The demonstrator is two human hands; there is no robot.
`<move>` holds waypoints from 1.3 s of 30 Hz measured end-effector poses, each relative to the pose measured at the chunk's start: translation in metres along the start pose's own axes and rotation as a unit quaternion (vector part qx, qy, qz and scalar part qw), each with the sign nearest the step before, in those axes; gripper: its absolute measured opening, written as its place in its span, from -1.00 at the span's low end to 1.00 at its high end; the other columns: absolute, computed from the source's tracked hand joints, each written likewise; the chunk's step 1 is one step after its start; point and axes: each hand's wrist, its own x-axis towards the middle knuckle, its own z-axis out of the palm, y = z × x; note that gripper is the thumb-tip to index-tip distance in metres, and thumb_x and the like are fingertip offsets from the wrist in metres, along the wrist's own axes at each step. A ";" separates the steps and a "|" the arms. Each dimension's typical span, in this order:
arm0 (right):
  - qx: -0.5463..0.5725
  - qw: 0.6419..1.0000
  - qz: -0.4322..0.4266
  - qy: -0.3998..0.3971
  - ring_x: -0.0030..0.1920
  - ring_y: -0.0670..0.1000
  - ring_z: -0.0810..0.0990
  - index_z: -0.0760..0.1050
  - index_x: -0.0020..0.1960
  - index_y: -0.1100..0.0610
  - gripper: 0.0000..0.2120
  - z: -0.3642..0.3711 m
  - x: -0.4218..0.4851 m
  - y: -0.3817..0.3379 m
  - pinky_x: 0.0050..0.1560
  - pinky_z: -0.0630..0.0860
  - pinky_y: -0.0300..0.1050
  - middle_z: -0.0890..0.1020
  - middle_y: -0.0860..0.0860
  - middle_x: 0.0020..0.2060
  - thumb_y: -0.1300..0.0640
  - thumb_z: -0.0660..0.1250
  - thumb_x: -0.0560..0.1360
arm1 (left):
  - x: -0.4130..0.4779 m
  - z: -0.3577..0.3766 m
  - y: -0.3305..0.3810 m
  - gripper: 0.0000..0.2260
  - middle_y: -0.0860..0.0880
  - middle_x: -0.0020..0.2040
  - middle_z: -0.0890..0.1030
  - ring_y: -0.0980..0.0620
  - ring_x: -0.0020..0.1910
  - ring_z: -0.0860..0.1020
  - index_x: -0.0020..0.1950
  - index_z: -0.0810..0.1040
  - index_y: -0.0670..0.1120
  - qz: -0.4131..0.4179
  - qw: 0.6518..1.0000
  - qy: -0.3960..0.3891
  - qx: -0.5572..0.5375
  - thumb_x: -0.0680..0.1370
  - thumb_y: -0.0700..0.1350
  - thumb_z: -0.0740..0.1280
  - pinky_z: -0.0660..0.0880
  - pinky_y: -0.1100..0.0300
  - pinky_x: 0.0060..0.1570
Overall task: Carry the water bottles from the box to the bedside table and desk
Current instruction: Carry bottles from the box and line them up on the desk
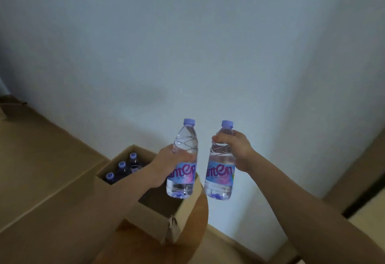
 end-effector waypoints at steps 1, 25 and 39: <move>-0.005 1.000 -0.004 0.022 -0.27 0.11 0.64 0.52 -0.12 0.22 -0.90 -0.007 -0.013 0.002 -0.23 0.60 -0.08 0.62 0.14 -0.26 0.26 0.43 0.42 | -0.001 0.006 0.000 -0.80 -0.13 -0.08 0.73 -0.16 -0.07 0.71 0.05 0.59 -0.10 -0.002 1.000 -0.027 0.002 0.49 -0.08 0.50 0.64 -0.02 0.05; 0.046 0.862 -0.047 0.503 -0.35 0.07 0.65 0.51 -0.11 0.20 -0.86 -0.301 -0.483 0.035 -0.23 0.64 0.01 0.62 0.12 -0.34 0.26 0.46 0.40 | -0.208 0.456 0.042 -0.69 -0.13 -0.11 0.71 -0.12 -0.15 0.69 0.17 0.55 -0.10 0.062 0.869 -0.488 0.050 0.50 -0.02 0.47 0.61 0.04 -0.11; 0.086 0.709 -0.053 0.698 -0.31 0.15 0.66 0.53 -0.16 0.20 -0.87 -0.420 -0.749 0.087 -0.09 0.63 0.16 0.63 0.17 -0.34 0.31 0.46 0.36 | -0.388 0.717 0.024 -0.36 -0.17 -0.10 0.67 -0.15 -0.16 0.67 0.08 0.50 -0.09 0.032 0.746 -0.664 0.040 0.10 0.10 0.58 0.62 -0.03 -0.09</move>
